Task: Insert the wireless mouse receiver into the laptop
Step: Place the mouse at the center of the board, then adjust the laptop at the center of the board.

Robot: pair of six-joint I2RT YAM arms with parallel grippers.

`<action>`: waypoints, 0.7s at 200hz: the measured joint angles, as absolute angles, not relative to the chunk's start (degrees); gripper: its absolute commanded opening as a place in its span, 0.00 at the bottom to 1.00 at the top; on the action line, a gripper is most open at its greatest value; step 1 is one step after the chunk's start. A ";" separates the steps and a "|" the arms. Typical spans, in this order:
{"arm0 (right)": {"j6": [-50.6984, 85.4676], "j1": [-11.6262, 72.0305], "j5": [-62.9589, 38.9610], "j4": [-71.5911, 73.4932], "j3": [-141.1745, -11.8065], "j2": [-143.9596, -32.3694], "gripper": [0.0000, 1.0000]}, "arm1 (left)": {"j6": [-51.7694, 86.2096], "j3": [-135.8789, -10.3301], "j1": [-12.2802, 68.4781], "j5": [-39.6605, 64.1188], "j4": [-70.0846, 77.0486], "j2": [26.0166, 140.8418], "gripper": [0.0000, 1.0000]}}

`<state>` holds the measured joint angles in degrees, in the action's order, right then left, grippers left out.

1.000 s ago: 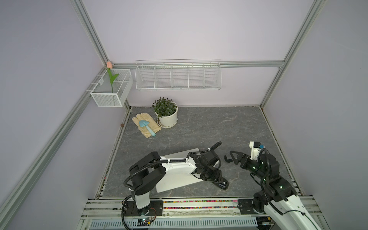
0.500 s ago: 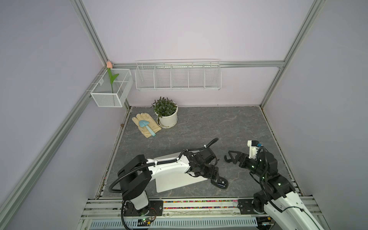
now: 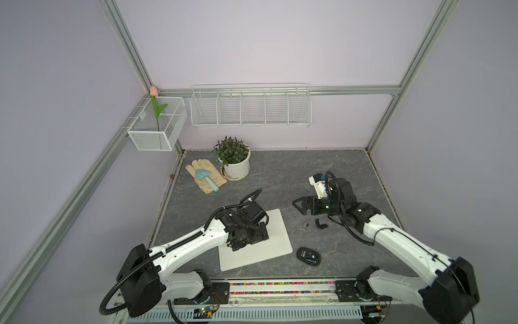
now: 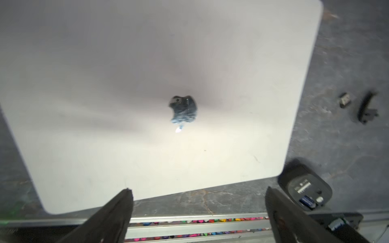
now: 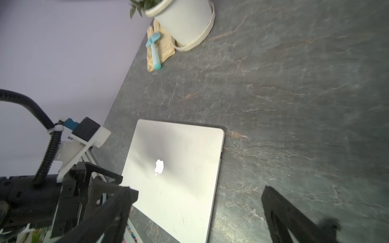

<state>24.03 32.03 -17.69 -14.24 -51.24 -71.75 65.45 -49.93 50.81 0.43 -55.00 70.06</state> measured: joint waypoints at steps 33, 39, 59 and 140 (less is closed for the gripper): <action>20.25 35.90 -19.64 -13.63 -59.72 -85.19 0.96 | 77.34 -43.44 49.06 1.15 -56.14 62.37 0.99; 19.57 36.42 -19.84 -13.52 -60.97 -87.22 0.96 | 79.81 -41.80 49.06 1.58 -55.24 60.95 0.99; 17.72 37.98 -20.23 -13.72 -65.04 -93.38 0.94 | 87.35 -36.62 49.06 3.60 -51.90 57.63 0.99; 13.02 42.72 -22.68 -14.13 -74.39 -108.18 0.92 | 98.89 -33.28 49.08 5.48 -44.97 61.89 0.99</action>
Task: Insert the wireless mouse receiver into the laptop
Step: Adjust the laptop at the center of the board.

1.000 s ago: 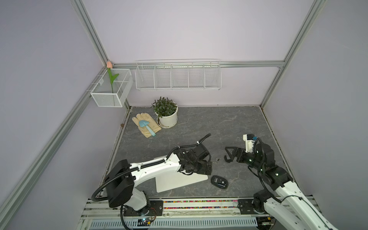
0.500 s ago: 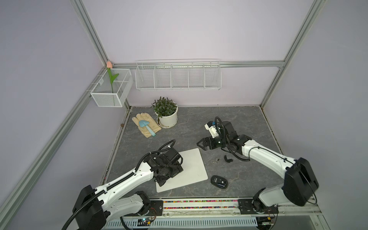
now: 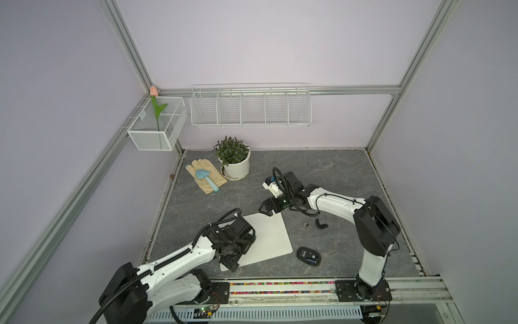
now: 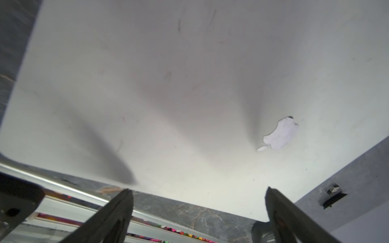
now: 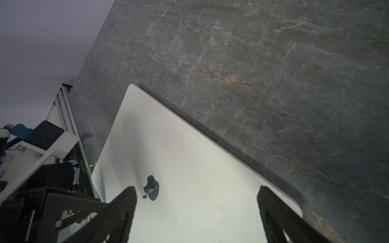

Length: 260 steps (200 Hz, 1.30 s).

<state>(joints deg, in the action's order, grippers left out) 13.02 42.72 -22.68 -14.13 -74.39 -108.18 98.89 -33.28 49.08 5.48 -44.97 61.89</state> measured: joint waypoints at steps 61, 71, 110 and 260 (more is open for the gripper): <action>11.92 43.66 -24.93 -13.82 -78.17 -114.59 0.91 | 101.95 -32.69 49.01 6.70 -43.16 63.64 0.99; 11.92 43.66 -25.17 -13.85 -78.35 -115.22 0.91 | 102.45 -32.69 49.01 6.74 -43.16 63.53 0.99; 11.92 43.66 -26.24 -13.72 -79.53 -117.56 0.92 | 104.25 -33.01 49.34 6.94 -44.66 63.46 0.99; 11.77 43.66 -28.64 -12.56 -79.72 -118.56 0.99 | 112.05 -28.64 51.51 6.26 -39.99 63.57 1.00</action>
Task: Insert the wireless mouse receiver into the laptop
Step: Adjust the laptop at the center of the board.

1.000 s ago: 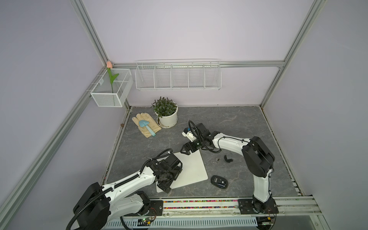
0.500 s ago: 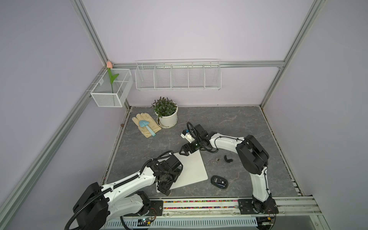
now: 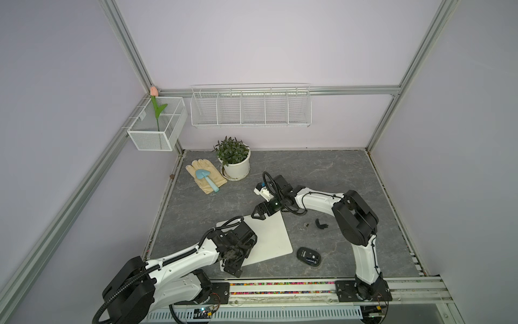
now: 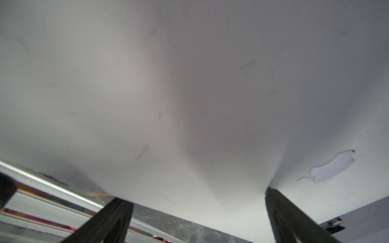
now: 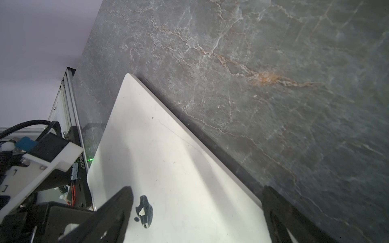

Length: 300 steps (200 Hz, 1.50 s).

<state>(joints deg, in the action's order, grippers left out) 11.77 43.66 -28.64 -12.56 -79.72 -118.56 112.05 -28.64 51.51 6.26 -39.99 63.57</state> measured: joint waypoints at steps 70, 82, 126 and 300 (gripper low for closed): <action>12.01 43.13 -28.16 -8.43 -75.09 -116.55 0.90 | 104.99 -30.00 47.03 1.58 -38.76 64.88 0.99; 12.43 42.72 -28.01 -7.40 -74.08 -116.27 0.89 | 102.48 -30.89 46.04 -1.02 -38.63 66.19 0.99; 13.96 41.47 -26.63 -4.82 -70.32 -114.93 0.87 | 95.00 -33.93 44.99 -7.68 -36.51 71.64 1.00; 18.85 38.22 -19.77 -5.50 -64.95 -109.73 0.86 | 79.22 -51.62 43.40 -16.58 -34.65 93.45 1.00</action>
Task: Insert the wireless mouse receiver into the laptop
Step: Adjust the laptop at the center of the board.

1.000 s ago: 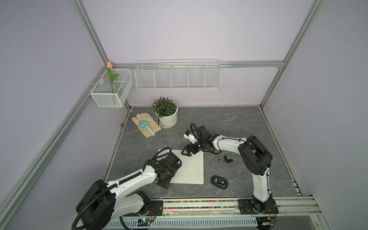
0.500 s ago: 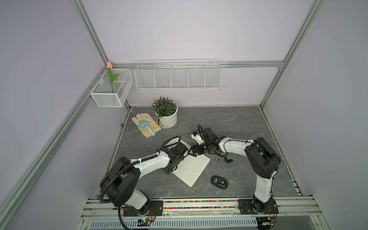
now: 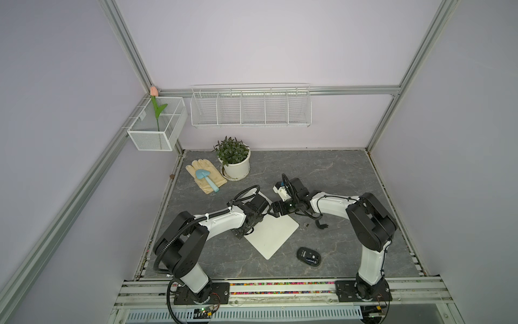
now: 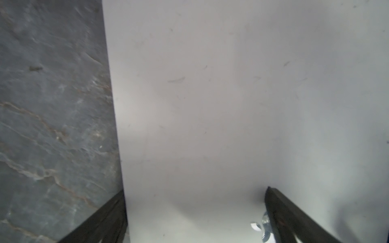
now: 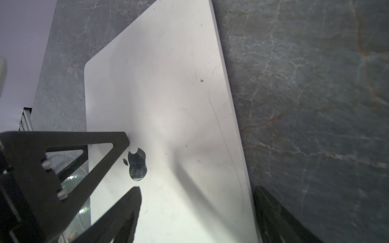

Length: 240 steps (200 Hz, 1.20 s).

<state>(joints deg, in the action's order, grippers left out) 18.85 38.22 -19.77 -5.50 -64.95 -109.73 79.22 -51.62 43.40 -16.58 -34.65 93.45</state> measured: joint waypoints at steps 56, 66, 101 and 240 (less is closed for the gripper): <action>18.90 38.11 -19.31 -8.43 -67.77 -111.07 0.86 | 78.19 -52.53 42.87 -16.51 -34.37 94.19 1.00; 18.90 38.11 -19.31 -8.82 -68.51 -111.53 0.85 | 77.97 -52.58 42.52 -16.38 -34.13 94.21 1.00; 18.87 38.13 -19.40 -9.47 -72.12 -114.13 0.85 | 76.69 -52.62 40.21 -15.86 -32.93 94.21 1.00; 17.72 38.85 -14.85 -13.47 -65.89 -97.47 0.98 | 70.17 -48.93 38.52 -10.17 -21.50 87.55 1.00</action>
